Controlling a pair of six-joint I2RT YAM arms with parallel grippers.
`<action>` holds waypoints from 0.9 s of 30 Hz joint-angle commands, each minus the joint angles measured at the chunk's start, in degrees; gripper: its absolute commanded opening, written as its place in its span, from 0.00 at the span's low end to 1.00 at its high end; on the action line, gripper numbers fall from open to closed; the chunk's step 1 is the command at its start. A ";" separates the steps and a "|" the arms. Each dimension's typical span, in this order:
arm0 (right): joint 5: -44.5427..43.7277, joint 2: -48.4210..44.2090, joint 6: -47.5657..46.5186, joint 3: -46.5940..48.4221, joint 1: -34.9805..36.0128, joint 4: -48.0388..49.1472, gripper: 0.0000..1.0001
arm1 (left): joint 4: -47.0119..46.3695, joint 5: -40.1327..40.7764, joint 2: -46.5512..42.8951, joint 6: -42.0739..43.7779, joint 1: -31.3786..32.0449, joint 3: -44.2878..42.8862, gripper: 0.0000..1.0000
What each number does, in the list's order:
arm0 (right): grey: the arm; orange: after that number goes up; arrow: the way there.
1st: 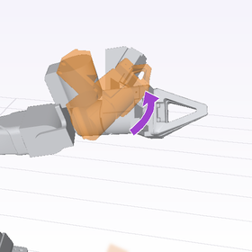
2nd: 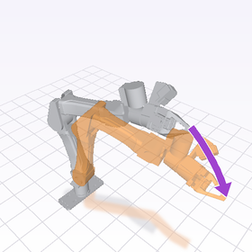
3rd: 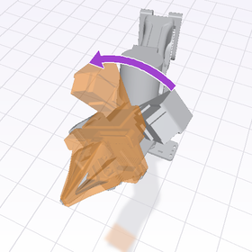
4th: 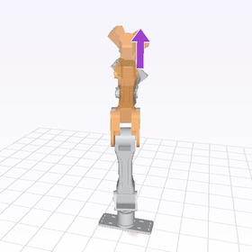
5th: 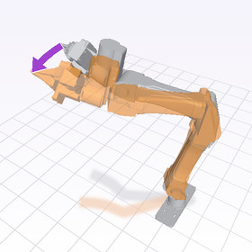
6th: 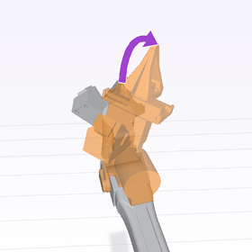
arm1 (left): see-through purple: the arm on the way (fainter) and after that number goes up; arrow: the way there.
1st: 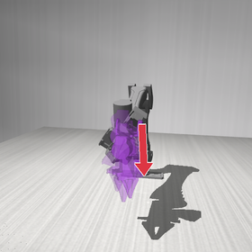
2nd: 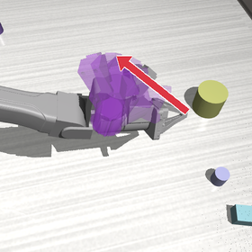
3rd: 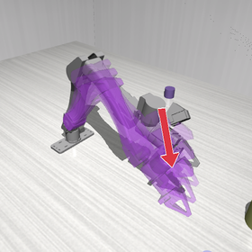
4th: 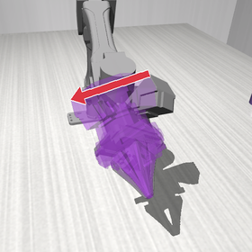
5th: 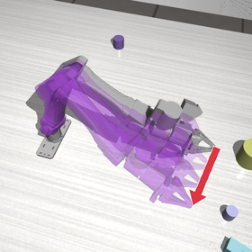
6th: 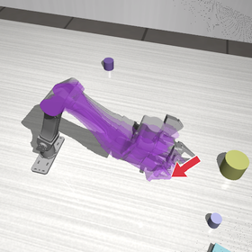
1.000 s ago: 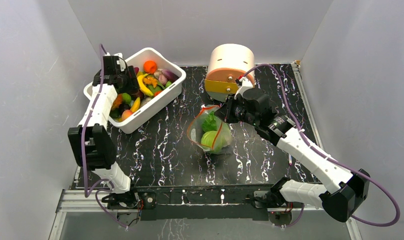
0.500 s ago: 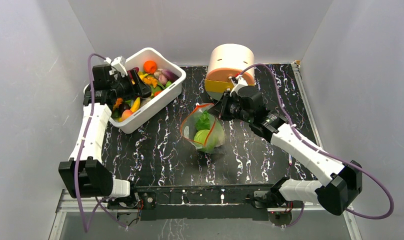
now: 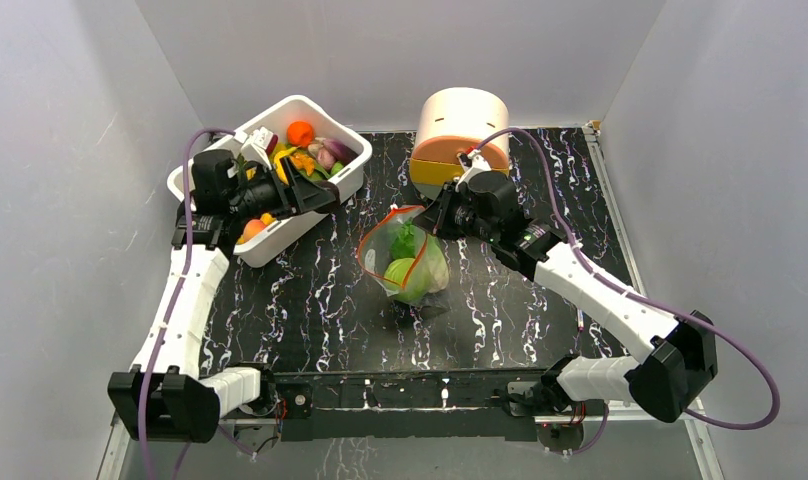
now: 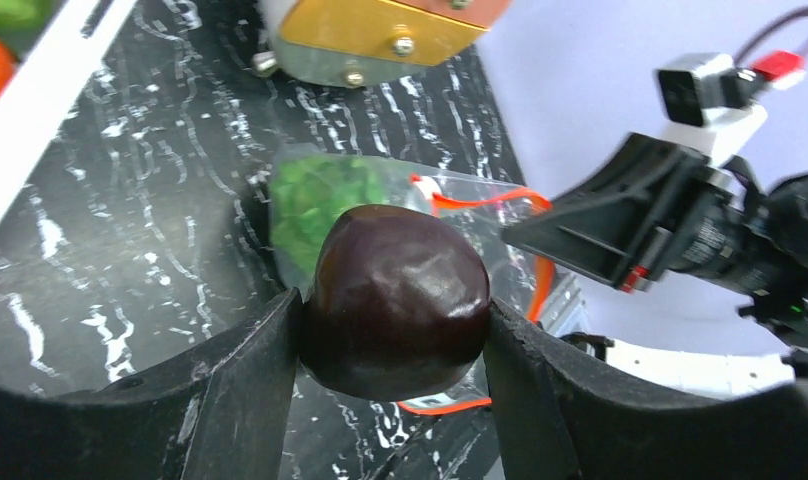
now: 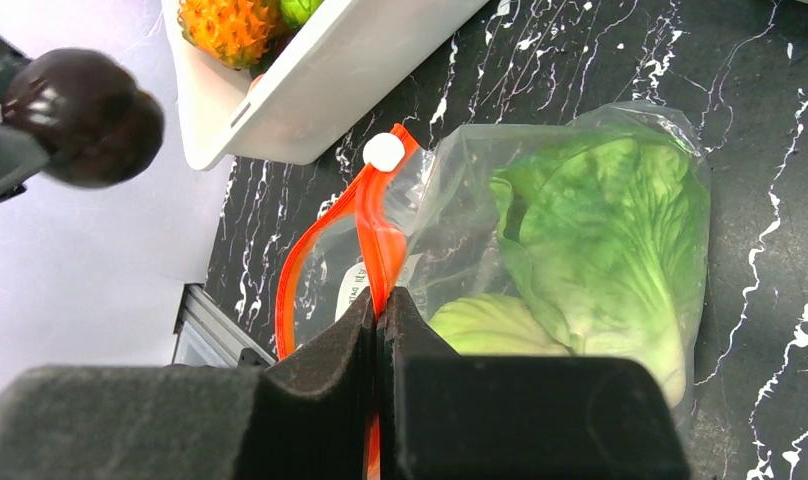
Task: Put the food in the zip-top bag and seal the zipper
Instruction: Pick up the fake vegetable from the bin, then place the fake vegetable in the zipper food storage bag.
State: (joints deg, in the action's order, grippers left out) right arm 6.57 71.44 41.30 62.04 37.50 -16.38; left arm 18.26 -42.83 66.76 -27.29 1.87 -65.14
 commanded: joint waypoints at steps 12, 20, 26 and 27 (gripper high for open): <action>0.03 1.45 2.33 3.44 0.16 5.37 0.00 | -7.00 -5.17 -4.25 -3.63 16.28 2.74 0.35; 0.23 0.73 2.61 2.85 0.15 5.58 0.00 | -6.51 -1.73 -2.50 -1.97 20.78 5.07 0.38; -0.06 0.25 2.96 2.24 0.18 5.30 0.00 | -3.58 3.58 -0.59 1.77 23.19 5.57 0.41; -0.06 0.18 2.98 2.13 0.18 5.38 0.00 | -3.24 3.58 -0.05 2.06 23.40 5.37 0.43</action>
State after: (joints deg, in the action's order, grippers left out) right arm 6.85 73.14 43.75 62.39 37.50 -15.03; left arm 13.72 -41.17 65.80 -27.70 24.27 -59.88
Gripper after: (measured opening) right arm 0.009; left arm 0.591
